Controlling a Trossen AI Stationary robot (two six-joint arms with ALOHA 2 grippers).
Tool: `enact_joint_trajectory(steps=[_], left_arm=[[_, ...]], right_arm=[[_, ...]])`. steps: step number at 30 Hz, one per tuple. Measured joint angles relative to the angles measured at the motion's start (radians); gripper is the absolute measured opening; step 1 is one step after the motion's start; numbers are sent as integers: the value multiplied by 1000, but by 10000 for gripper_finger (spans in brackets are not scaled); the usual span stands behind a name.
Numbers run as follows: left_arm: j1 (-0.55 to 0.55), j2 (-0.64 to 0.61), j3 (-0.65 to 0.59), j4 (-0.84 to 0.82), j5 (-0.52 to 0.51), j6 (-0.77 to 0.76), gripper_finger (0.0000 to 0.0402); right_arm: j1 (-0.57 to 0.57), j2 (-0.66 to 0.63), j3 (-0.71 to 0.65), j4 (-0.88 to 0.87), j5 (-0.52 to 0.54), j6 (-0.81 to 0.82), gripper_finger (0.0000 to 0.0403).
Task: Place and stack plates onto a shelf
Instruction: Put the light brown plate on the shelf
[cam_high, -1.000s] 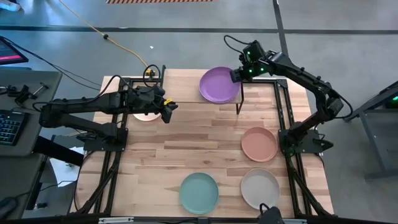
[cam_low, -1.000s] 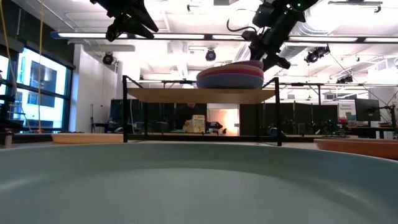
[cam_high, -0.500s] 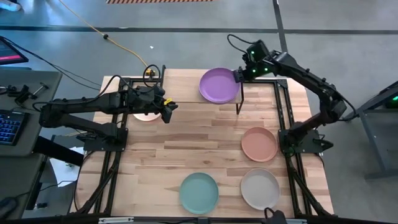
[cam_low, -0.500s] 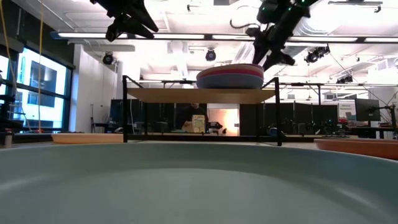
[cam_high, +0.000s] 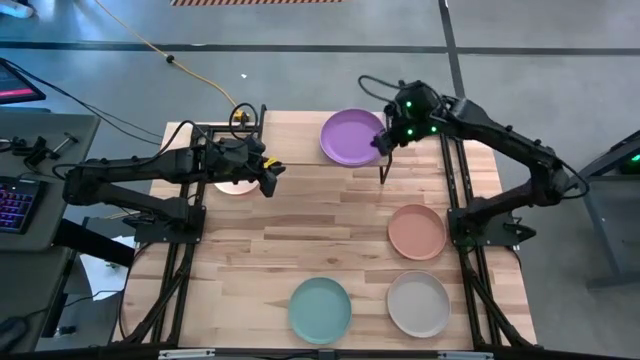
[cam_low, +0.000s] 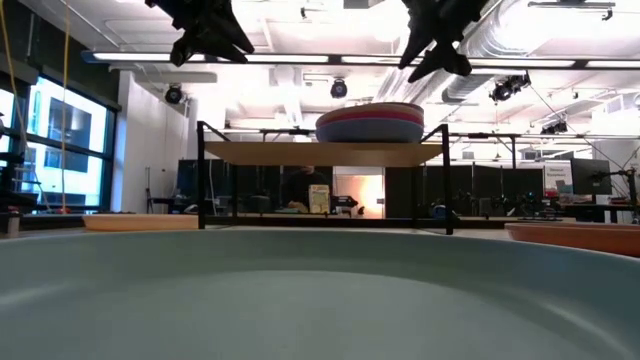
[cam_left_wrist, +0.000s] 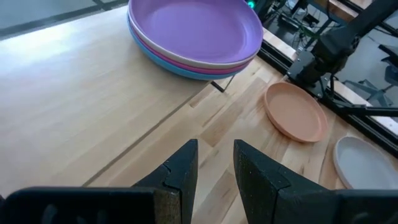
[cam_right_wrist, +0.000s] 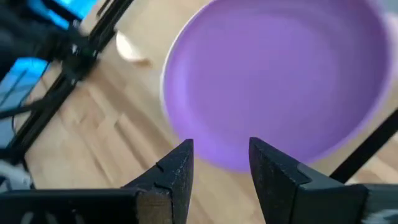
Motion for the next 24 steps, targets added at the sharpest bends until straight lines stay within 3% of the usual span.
enact_joint_trajectory(steps=[15,24], left_arm=[[-2,0,0,-95,115,27,92],[-2,8,-1,-399,115,-3,92]], right_arm=[[211,0,0,-125,9,64,136],[307,0,0,-150,99,90,136]])
